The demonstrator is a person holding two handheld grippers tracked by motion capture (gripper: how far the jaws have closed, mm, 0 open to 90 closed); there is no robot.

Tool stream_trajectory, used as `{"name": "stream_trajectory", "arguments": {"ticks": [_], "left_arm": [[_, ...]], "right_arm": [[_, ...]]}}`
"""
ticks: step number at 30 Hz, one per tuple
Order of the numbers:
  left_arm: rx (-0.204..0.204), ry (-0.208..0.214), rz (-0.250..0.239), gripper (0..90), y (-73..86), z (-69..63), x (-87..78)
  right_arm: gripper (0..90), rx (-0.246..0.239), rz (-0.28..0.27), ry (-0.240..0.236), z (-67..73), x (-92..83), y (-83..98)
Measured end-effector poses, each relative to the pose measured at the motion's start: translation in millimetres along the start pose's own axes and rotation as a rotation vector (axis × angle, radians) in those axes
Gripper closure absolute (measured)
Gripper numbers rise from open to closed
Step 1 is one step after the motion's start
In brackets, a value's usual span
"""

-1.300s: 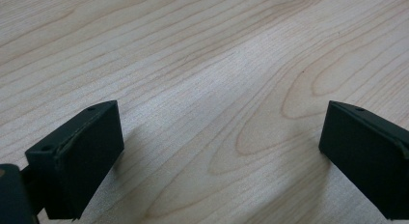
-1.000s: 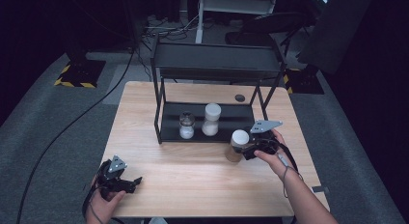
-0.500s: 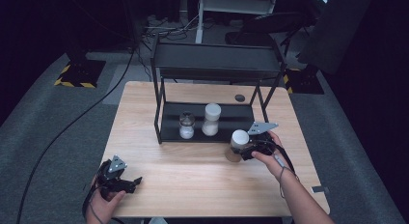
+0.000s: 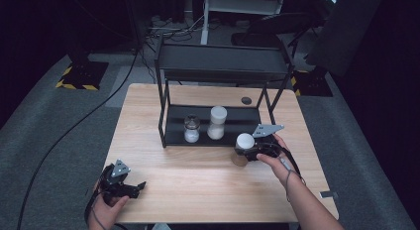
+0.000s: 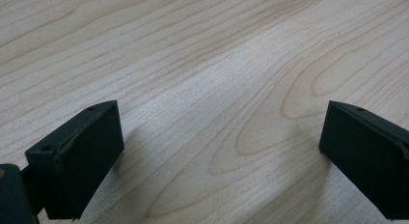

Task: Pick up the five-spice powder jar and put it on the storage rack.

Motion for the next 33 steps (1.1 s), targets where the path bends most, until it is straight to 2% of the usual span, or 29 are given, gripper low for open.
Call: {"name": "stream_trajectory", "arguments": {"ticks": [20,33], "left_arm": [[-0.005,-0.004,0.0,1.3,0.0,-1.0,0.1],[-0.008,-0.006,-0.002,1.3,0.0,-1.4,0.4]], "right_arm": [[33.3,-0.04,0.01,0.014,-10.4,-39.6,-33.7],[33.3,-0.026,0.017,0.018,-24.8,-45.6,-54.7]]}}
Point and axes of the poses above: each handheld gripper's, and its own axes: x roughly forward along the jaws, y roughly out of its underside, z roughly to its left, the point moved 2 cm from there along x, roughly forward along the jaws, and after that the axes turned 4 degrees about z, right-handed, at the moved point
